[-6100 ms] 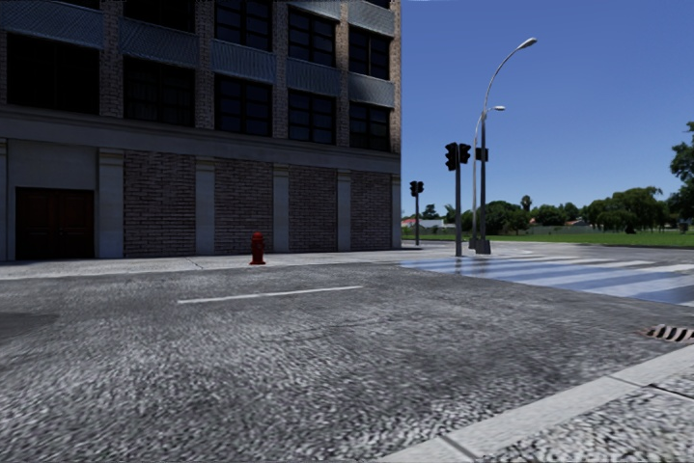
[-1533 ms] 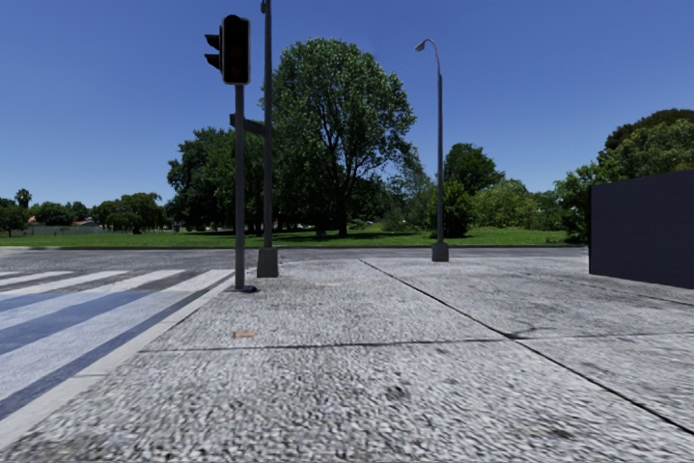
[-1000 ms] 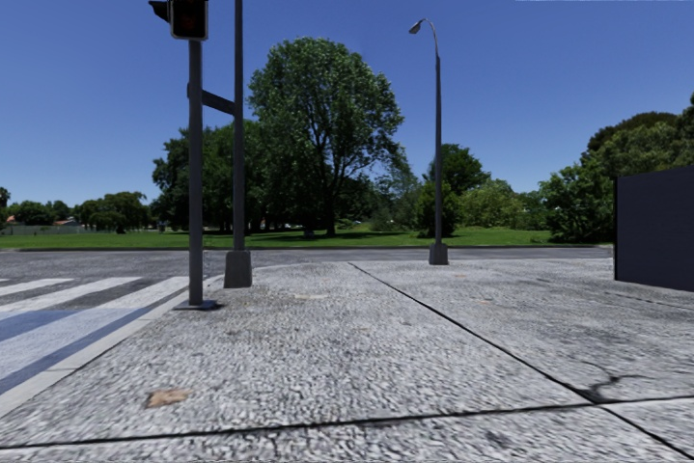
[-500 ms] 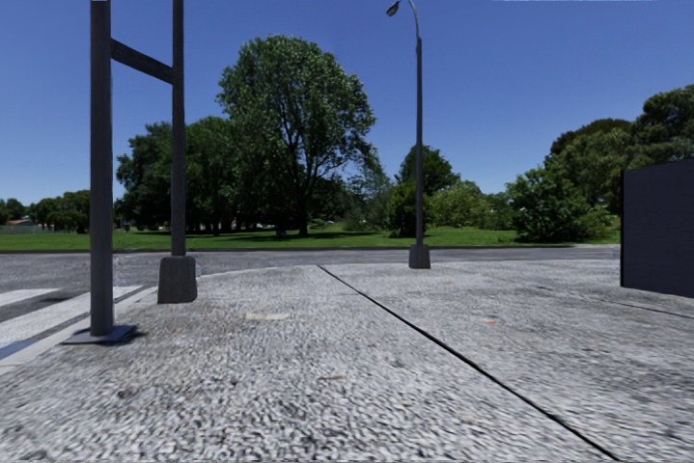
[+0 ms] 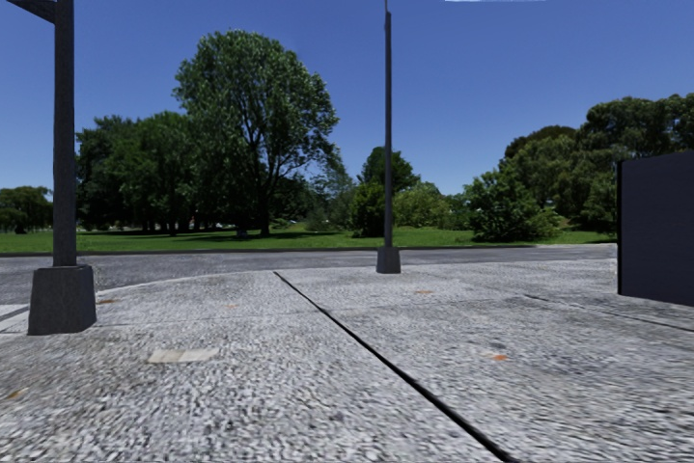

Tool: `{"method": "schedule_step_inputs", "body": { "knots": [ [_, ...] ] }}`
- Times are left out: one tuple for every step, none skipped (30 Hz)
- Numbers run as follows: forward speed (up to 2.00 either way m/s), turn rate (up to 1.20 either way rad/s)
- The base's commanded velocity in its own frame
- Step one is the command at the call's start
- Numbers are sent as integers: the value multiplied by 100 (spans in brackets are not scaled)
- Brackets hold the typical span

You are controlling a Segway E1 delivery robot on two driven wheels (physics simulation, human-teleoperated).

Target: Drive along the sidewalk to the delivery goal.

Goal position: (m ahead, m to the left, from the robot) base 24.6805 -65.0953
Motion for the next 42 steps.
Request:
{"method": "schedule_step_inputs", "body": {
  "knots": [
    [200, -36],
    [200, -36],
    [200, -36],
    [200, -36],
    [200, -36],
    [200, -36],
    [200, -36],
    [200, -36],
    [200, -36],
    [200, -36],
    [200, -36],
    [200, -36],
    [200, -36],
    [200, -36],
    [200, -36],
    [200, -36],
    [200, -36],
    [200, -36],
    [200, -37],
    [200, -37],
    [200, -37],
    [200, -37],
    [200, -37],
    [200, -37],
    [200, -37],
    [200, -37],
    [200, -37],
    [200, -37],
    [200, -38],
    [200, -44],
    [200, -44],
    [200, -50],
    [200, -57],
    [200, -59],
    [200, -59],
    [200, -59],
    [200, -59],
    [200, -59],
    [200, -59],
    [200, -59],
    [200, -59],
    [200, -59]
  ]
}}
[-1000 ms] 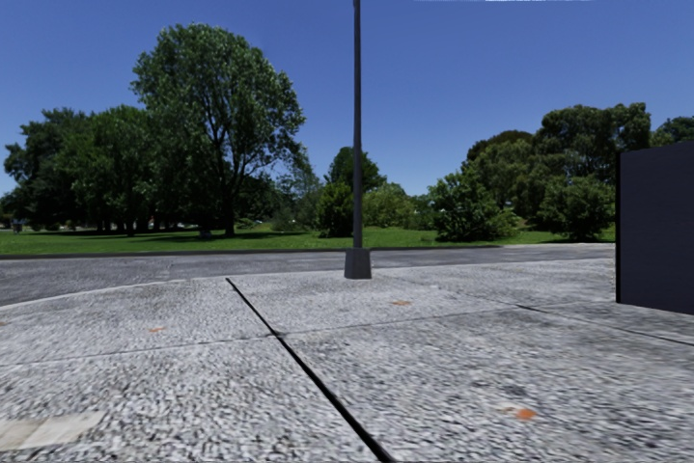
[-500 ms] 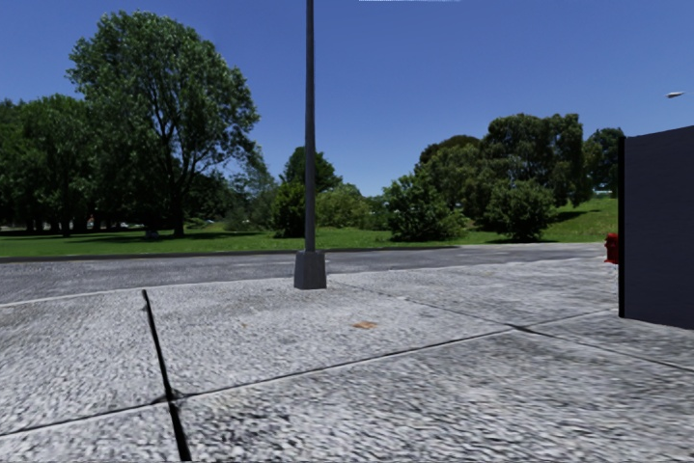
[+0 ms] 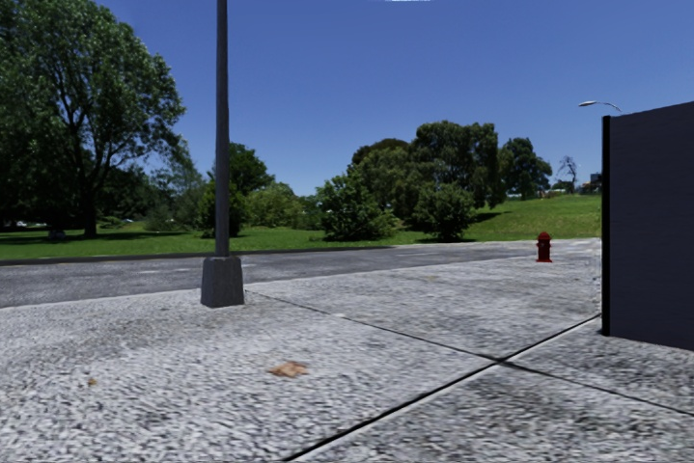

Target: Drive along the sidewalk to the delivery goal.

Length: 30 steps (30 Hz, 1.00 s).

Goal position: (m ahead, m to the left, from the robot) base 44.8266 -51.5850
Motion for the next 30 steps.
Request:
{"method": "schedule_step_inputs", "body": {
  "knots": [
    [200, -59],
    [200, -59],
    [200, -59],
    [200, -59],
    [200, -59],
    [200, -59],
    [200, -59],
    [200, -59],
    [200, -59],
    [200, -59],
    [200, -59],
    [200, -59],
    [200, -59],
    [200, -59],
    [200, -45],
    [200, -45],
    [200, 0],
    [200, 0],
    [200, 0],
    [200, 0],
    [200, 0],
    [200, 0],
    [200, 0],
    [200, 0],
    [200, 0],
    [200, 0],
    [200, 0],
    [200, -26],
    [200, -26],
    [200, -40]
  ]
}}
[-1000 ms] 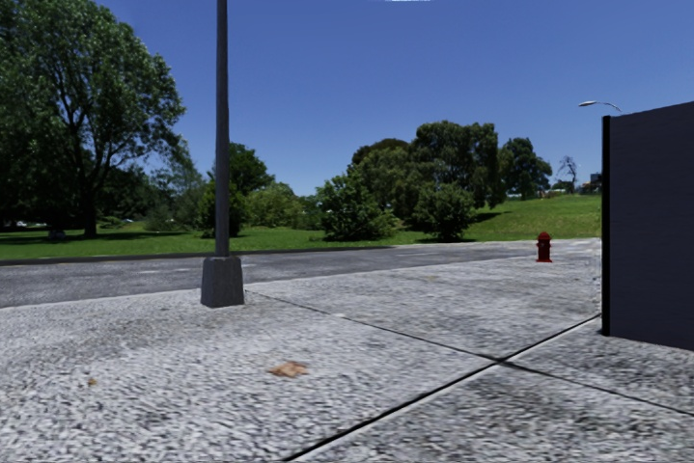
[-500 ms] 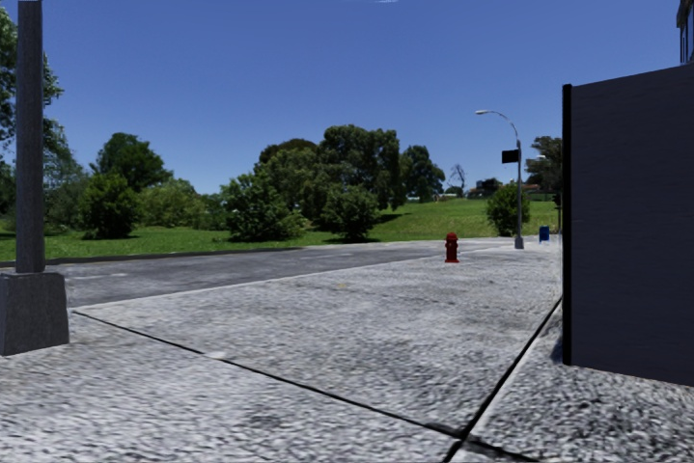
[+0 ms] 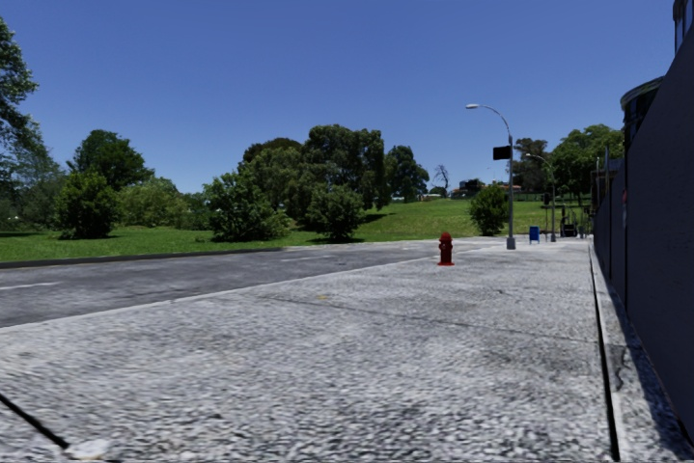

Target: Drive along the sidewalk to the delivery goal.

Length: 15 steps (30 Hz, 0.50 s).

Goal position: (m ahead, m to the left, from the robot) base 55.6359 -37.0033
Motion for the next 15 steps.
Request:
{"method": "schedule_step_inputs", "body": {
  "knots": [
    [200, -44],
    [200, -45],
    [200, -45],
    [200, -45],
    [200, -45],
    [200, -45],
    [200, -45],
    [200, -45],
    [200, -45],
    [200, -45],
    [200, -45],
    [200, -45],
    [200, -45],
    [200, -45],
    [200, -45]
  ]
}}
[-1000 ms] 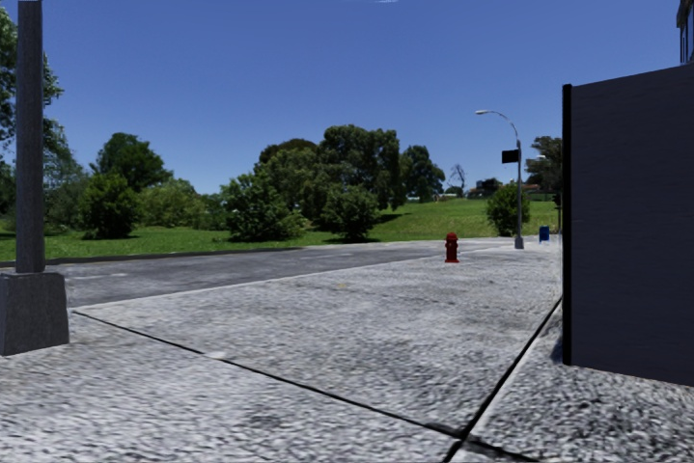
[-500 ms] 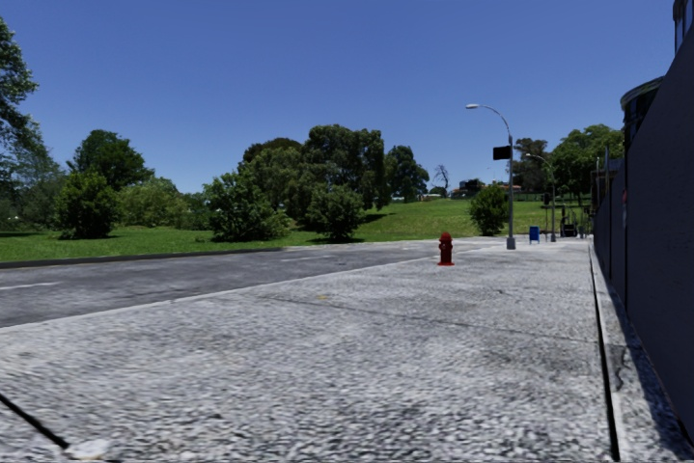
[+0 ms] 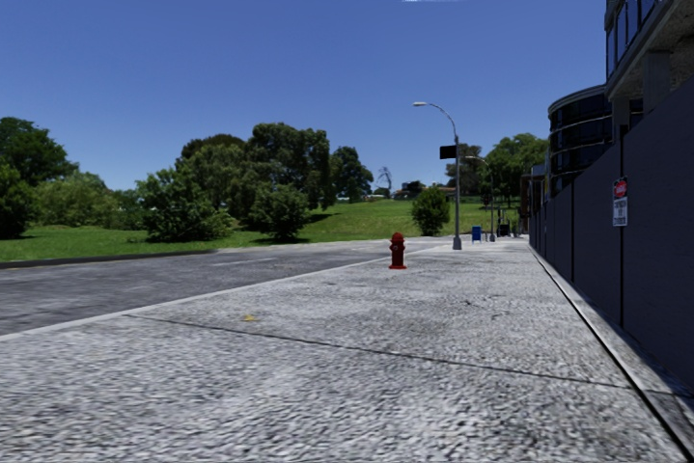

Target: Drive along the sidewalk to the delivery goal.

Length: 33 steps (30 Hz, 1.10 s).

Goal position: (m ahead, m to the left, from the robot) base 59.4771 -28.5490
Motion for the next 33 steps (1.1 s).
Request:
{"method": "schedule_step_inputs", "body": {
  "knots": [
    [200, -45],
    [200, -45],
    [200, -45],
    [200, -45],
    [200, -45],
    [200, -45],
    [200, -45],
    [200, -45],
    [200, -45],
    [200, -42],
    [200, -36],
    [200, -32],
    [200, -30],
    [200, -30],
    [200, -29],
    [200, -29],
    [200, -29],
    [200, -29],
    [200, -28],
    [200, -14],
    [200, 0],
    [200, 0],
    [200, 0],
    [200, 0],
    [200, 0],
    [200, 0],
    [195, 0],
    [184, 0],
    [180, 0],
    [180, 0],
    [200, 0],
    [199, 0],
    [195, 0]
  ]
}}
